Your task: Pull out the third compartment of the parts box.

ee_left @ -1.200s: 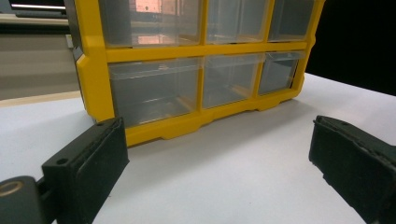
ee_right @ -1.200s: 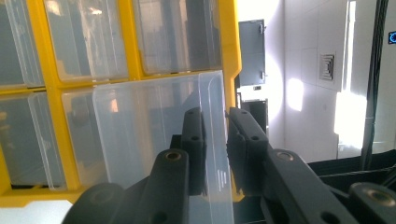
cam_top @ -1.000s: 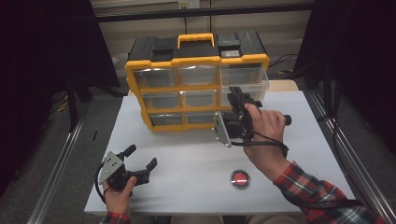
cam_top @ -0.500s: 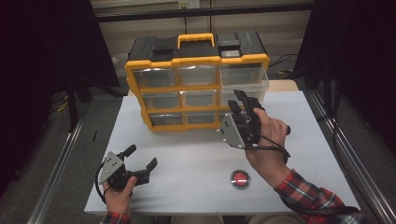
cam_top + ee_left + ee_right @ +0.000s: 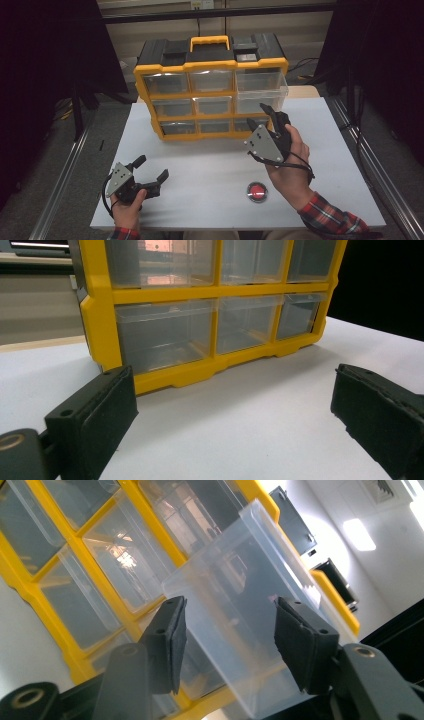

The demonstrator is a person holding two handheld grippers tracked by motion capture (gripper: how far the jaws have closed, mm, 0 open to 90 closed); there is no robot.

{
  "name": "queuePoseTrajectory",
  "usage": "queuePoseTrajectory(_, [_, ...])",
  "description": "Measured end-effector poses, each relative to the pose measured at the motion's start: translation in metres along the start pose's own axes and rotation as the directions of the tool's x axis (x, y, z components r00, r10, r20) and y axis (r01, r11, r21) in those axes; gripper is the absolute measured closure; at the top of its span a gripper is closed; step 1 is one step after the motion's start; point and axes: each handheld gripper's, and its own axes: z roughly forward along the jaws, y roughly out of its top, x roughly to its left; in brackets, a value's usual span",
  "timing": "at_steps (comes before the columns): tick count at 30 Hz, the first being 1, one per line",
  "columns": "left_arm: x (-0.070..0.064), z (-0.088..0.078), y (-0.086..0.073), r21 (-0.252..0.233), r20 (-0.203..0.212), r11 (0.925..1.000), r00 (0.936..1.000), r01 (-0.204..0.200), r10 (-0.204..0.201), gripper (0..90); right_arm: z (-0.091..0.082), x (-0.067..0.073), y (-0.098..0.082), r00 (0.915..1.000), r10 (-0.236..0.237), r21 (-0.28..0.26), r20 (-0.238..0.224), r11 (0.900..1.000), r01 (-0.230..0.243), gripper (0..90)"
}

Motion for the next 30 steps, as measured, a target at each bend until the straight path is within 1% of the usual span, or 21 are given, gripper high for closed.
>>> queuePoseTrajectory(1, [0.000,0.000,0.000,0.002,-0.008,1.0000,1.0000,0.000,0.000,4.5,0.000,0.000,-0.002,0.9999,0.014,-0.001,-0.002,1.000,-0.014,43.3])
queuePoseTrajectory(2, [-0.001,0.001,0.000,-0.009,-0.006,0.9999,0.9999,0.013,-0.013,4.5,0.000,0.001,-0.003,0.9994,0.034,0.001,0.002,0.999,-0.034,40.5])
queuePoseTrajectory(3, [-0.001,0.000,0.000,-0.002,-0.010,1.0000,0.9999,0.004,-0.004,4.5,0.000,0.001,-0.005,0.9987,0.050,0.002,0.002,0.999,-0.050,38.5])
queuePoseTrajectory(5, [-0.001,0.001,0.000,-0.004,-0.007,1.0000,1.0000,0.007,-0.007,4.5,-0.001,0.002,-0.008,0.9953,0.096,-0.002,0.007,0.995,-0.096,36.3])
queuePoseTrajectory(6, [0.000,0.000,0.000,0.002,0.001,1.0000,1.0000,-0.002,0.002,4.5,-0.001,0.003,-0.010,0.9929,0.119,0.003,-0.001,0.993,-0.119,36.1])
queuePoseTrajectory(9, [-0.001,0.000,0.000,-0.005,-0.001,1.0000,1.0000,0.008,-0.008,4.5,-0.001,0.006,-0.016,0.9844,0.175,0.005,-0.016,0.984,-0.175,34.2])
queuePoseTrajectory(12, [-0.001,0.000,0.000,-0.005,-0.001,1.0000,1.0000,0.007,-0.007,4.5,-0.001,0.007,-0.021,0.9724,0.232,0.010,-0.021,0.973,-0.232,32.0])
queuePoseTrajectory(13, [0.000,0.000,0.000,0.003,0.000,1.0000,1.0000,-0.003,0.003,4.5,-0.001,0.007,-0.023,0.9678,0.251,0.011,-0.021,0.968,-0.251,30.9])
queuePoseTrajectory(14, [-0.001,0.001,0.000,-0.009,-0.001,0.9999,0.9999,0.013,-0.013,4.4,-0.001,0.007,-0.025,0.9628,0.269,0.010,-0.021,0.963,-0.269,30.4])
queuePoseTrajectory(15, [-0.001,0.000,0.000,-0.002,-0.001,1.0000,1.0000,0.005,-0.005,4.5,-0.002,0.008,-0.027,0.9565,0.291,0.011,-0.021,0.957,-0.291,30.0])
queuePoseTrajectory(18, [-0.001,0.000,0.000,-0.003,-0.004,1.0000,1.0000,0.007,-0.007,4.5,-0.003,0.008,-0.034,0.9387,0.343,0.013,-0.032,0.939,-0.343,28.2])
queuePoseTrajectory(19, [-0.002,0.001,0.000,-0.013,-0.001,0.9997,0.9998,0.019,-0.019,4.5,-0.002,0.008,-0.036,0.9320,0.360,0.020,-0.039,0.933,-0.360,27.8])
queuePoseTrajectory(21, [-0.001,0.000,0.000,-0.005,-0.001,1.0000,1.0000,0.007,-0.007,4.5,-0.002,0.008,-0.041,0.9157,0.398,0.026,-0.053,0.917,-0.397,26.8])
queuePoseTrajectory(22, [-0.001,0.000,0.000,-0.004,-0.008,1.0000,0.9999,0.009,-0.009,4.5,-0.002,0.008,-0.044,0.9081,0.415,0.032,-0.058,0.910,-0.413,26.3])
queuePoseTrajectory(23, [-0.001,0.000,0.000,-0.005,0.000,1.0000,1.0000,0.008,-0.008,4.5,-0.002,0.008,-0.046,0.8991,0.433,0.034,-0.064,0.901,-0.432,25.9])
queuePoseTrajectory(24, [-0.002,0.001,0.000,-0.012,-0.002,0.9998,0.9998,0.018,-0.018,4.5,-0.002,0.008,-0.048,0.8911,0.448,0.037,-0.074,0.894,-0.446,25.3])
queuePoseTrajectory(25, [-0.001,0.000,0.000,-0.002,-0.008,1.0000,1.0000,0.006,-0.006,4.5,-0.002,0.008,-0.050,0.8878,0.455,0.036,-0.069,0.890,-0.454,24.8])
queuePoseTrajectory(26, [-0.001,0.000,0.000,0.001,-0.012,1.0000,0.9999,-0.001,0.001,4.5,-0.003,0.009,-0.052,0.8818,0.465,0.033,-0.080,0.885,-0.464,24.4])
queuePoseTrajectory(27, [-0.001,0.000,0.000,0.001,-0.012,1.0000,0.9999,-0.001,0.001,4.5,-0.003,0.009,-0.054,0.8764,0.474,0.031,-0.084,0.880,-0.473,24.1])
queuePoseTrajectory(28, [-0.001,0.000,0.000,0.000,-0.012,1.0000,0.9999,0.000,0.000,4.5,-0.003,0.009,-0.056,0.8744,0.478,0.032,-0.082,0.878,-0.477,23.3])
queuePoseTrajectory(30, [-0.001,0.001,0.000,-0.003,-0.007,1.0000,1.0000,0.006,-0.006,4.5,-0.004,0.010,-0.059,0.8661,0.492,0.028,-0.091,0.871,-0.491,22.9])
